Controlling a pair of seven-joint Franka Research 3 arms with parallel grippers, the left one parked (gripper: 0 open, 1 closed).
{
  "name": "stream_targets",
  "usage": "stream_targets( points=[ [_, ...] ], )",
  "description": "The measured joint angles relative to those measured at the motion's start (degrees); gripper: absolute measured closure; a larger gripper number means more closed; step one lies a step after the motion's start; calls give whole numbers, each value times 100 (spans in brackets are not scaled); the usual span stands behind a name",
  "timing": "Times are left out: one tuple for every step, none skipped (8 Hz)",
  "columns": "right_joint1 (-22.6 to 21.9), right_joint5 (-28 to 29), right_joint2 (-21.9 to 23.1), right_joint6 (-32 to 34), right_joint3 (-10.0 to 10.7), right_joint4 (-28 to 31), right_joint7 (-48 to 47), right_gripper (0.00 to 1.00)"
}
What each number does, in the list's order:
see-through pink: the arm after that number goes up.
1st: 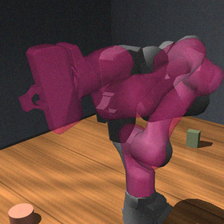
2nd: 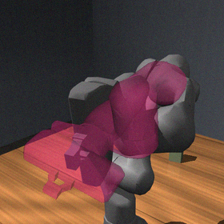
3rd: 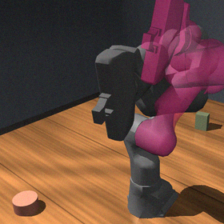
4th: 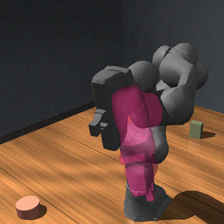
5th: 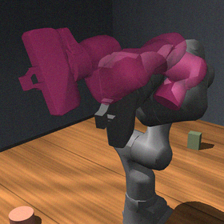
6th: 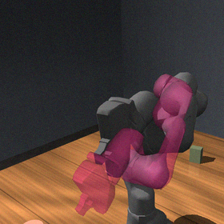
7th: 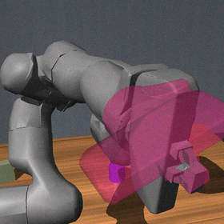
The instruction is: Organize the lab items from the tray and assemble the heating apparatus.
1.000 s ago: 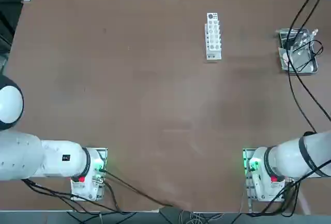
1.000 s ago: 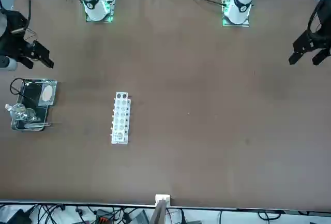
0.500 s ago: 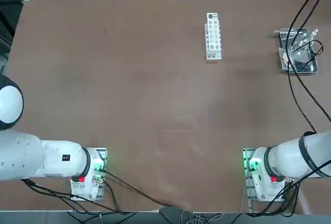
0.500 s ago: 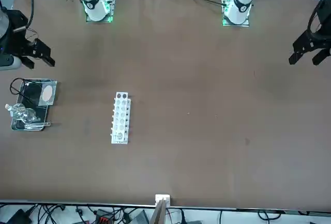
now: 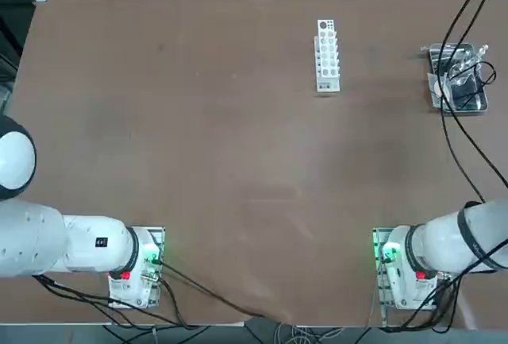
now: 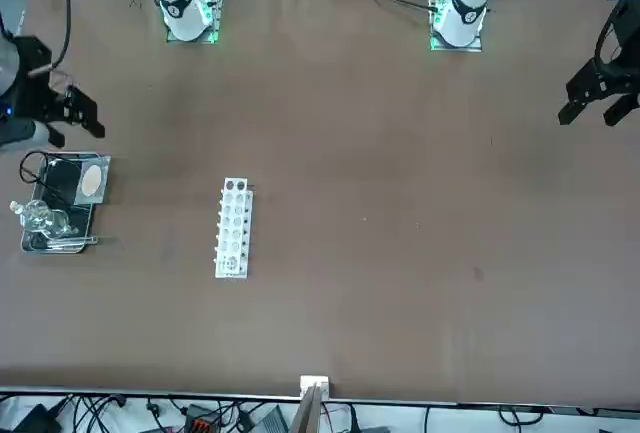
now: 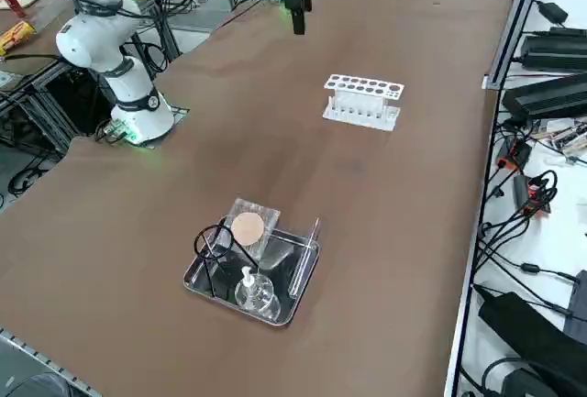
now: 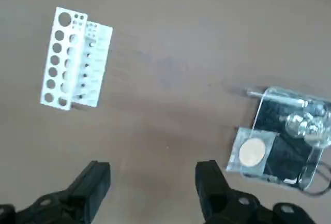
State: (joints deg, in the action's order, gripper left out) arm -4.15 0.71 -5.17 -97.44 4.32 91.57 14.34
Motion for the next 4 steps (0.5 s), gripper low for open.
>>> stream_targets(
  points=[
    [104, 0, -234, -316, 14, 6, 185, 0],
    [252, 28, -484, -621, 19, 9, 531, 0],
    [415, 151, -744, -890, 24, 17, 1174, 0],
    [624, 393, -1019, -1166, 26, 20, 2056, 0]
  ],
)
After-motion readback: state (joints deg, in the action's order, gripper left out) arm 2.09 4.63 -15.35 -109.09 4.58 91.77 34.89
